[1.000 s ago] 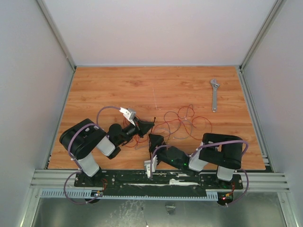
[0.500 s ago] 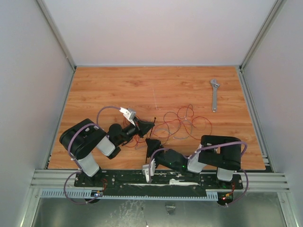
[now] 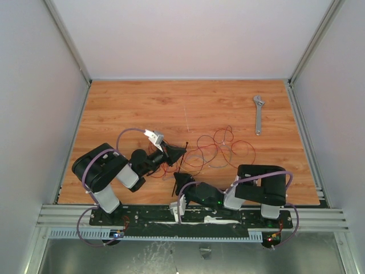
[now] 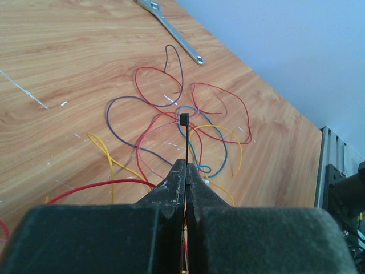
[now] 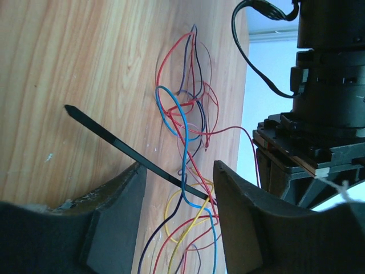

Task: Zip-tie the wires
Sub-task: Tie the cable at the center of the board.

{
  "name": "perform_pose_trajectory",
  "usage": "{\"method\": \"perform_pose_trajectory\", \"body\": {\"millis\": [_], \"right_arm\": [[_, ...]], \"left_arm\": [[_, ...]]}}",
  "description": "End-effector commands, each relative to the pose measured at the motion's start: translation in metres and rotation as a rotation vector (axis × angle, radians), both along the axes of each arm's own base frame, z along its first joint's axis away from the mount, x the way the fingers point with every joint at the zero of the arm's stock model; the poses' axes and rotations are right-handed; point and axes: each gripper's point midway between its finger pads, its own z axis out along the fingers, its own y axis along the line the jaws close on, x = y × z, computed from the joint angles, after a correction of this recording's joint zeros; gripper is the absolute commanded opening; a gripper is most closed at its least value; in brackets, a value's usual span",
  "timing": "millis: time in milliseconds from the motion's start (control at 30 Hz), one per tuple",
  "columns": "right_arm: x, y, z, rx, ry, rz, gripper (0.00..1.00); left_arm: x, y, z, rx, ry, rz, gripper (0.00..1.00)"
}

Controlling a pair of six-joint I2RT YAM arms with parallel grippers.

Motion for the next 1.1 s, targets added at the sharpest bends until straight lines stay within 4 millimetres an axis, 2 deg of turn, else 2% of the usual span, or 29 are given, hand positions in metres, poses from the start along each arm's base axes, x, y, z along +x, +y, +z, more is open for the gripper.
{"method": "perform_pose_trajectory", "body": {"millis": [0,533,933,1067], "right_arm": [[-0.008,0.009,0.001,0.017,0.007,0.024,0.5],[-0.026,0.015,0.002,0.043,0.026,0.051,0.25],[-0.03,0.019,0.004,0.058,0.038,0.057,0.16],[-0.03,0.019,0.007,0.086,0.073,0.045,0.05]], "left_arm": [[0.0,0.0,0.067,-0.173,-0.221,-0.004,0.0],[0.0,0.0,0.067,-0.179,-0.222,-0.008,0.0],[0.0,-0.001,0.067,-0.178,-0.227,-0.011,0.0],[0.0,-0.001,0.068,-0.179,-0.236,-0.015,0.0]]}}
